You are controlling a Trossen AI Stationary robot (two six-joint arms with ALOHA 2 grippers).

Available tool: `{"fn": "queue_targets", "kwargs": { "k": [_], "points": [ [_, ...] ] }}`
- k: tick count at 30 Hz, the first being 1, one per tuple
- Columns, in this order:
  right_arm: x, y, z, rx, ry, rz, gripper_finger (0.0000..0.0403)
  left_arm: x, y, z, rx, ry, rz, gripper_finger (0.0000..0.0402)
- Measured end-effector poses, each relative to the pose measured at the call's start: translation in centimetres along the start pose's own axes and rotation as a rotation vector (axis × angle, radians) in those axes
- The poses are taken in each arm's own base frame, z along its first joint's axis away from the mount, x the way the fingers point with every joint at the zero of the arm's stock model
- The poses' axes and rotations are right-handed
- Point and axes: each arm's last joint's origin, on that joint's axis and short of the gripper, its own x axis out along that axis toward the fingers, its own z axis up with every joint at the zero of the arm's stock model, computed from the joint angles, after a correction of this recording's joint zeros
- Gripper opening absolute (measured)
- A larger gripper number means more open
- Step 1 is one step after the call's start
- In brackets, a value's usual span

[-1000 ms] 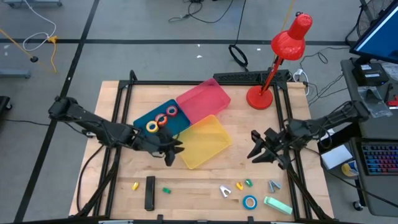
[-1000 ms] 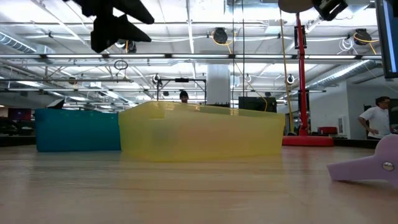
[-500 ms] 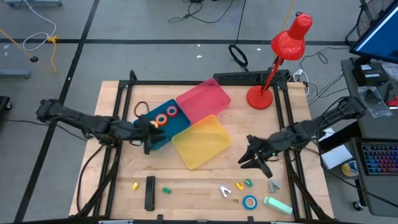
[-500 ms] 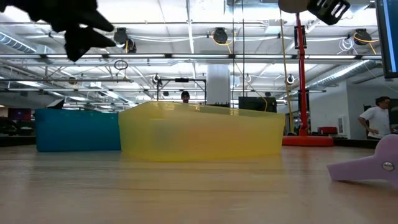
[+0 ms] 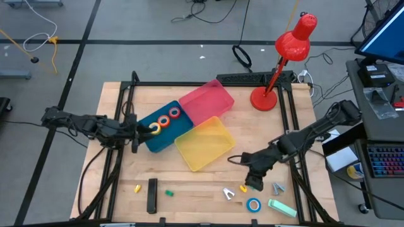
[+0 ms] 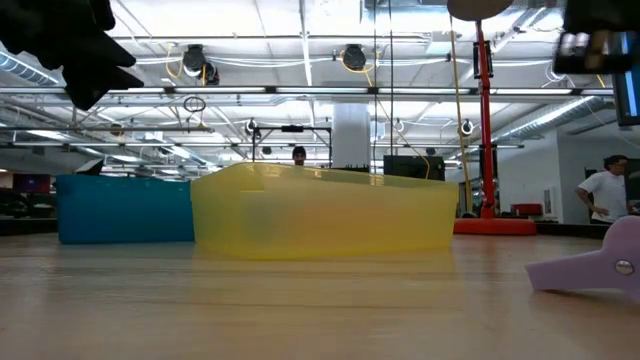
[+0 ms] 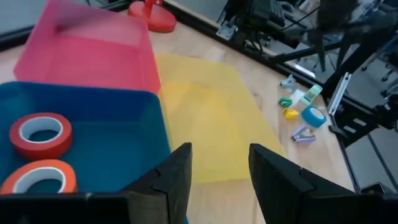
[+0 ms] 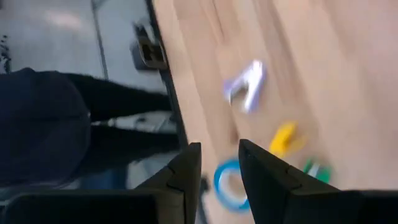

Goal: Pick and place Stapler, Stapler remover, tape
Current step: Put the blue tape into the blue bin

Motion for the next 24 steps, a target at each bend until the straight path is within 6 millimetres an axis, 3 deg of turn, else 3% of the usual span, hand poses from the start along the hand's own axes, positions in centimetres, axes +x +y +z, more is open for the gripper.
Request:
{"fn": "queue_targets", "kwargs": {
  "k": [5, 14, 24],
  "points": [
    [1.5, -0.4, -0.7, 0.188, 0.179, -0.024, 0.01, -0.6, 0.2, 0.0, 0.03, -0.014, -0.008, 0.0159],
    [2.5, 0.9, -3.8, 0.482, 0.257, -0.088, 0.01, -0.5, 0.4, -0.3, 0.053, 0.022, 0.013, 0.0159],
    [3.0, 2.1, -7.5, 0.704, 0.129, -0.169, 0.01, -0.5, 0.4, -0.3, 0.059, 0.021, 0.012, 0.0159]
  ]
}}
